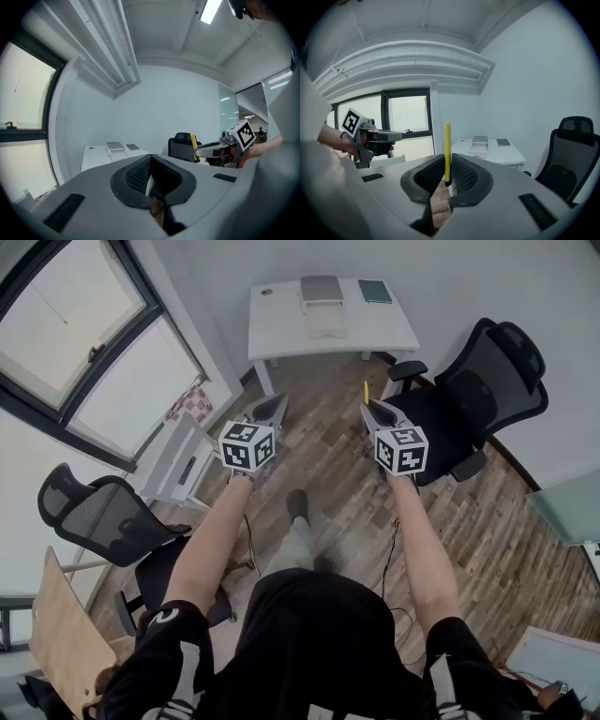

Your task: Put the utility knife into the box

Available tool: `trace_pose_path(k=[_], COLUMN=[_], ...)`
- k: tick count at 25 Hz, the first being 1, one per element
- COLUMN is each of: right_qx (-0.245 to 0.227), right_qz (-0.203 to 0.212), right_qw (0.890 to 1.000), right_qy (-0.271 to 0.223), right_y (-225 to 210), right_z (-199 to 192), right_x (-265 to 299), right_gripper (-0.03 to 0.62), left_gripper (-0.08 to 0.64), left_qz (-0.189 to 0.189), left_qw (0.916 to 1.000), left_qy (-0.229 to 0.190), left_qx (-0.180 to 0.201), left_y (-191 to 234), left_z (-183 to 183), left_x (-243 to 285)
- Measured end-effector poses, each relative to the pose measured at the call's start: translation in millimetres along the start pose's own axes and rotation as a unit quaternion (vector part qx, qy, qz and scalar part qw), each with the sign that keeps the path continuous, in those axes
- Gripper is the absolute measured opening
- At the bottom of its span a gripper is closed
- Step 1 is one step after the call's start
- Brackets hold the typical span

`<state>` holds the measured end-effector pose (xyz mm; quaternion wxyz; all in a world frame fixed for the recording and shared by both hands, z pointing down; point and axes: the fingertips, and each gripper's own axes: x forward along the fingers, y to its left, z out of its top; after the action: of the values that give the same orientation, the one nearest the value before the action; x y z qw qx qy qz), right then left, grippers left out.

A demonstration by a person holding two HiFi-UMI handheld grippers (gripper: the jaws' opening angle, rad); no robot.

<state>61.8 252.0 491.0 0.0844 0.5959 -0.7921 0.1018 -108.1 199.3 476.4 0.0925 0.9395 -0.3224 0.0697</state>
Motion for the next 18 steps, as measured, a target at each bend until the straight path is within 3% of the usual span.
trace_pose_path(k=[18], right_qx=[0.006], right_qz=[-0.011], right_qw=[1.0], right_qy=[0.026], right_y=[-76.5], right_z=[45.9], right_x=[179.6], right_gripper=[0.064], left_gripper=[0.025], left_qz=[-0.026], left_qw=[0.9994], left_qy=[0.014], left_qx=[-0.015], left_y=[138.6], left_z=[39.4], left_x=[149.9])
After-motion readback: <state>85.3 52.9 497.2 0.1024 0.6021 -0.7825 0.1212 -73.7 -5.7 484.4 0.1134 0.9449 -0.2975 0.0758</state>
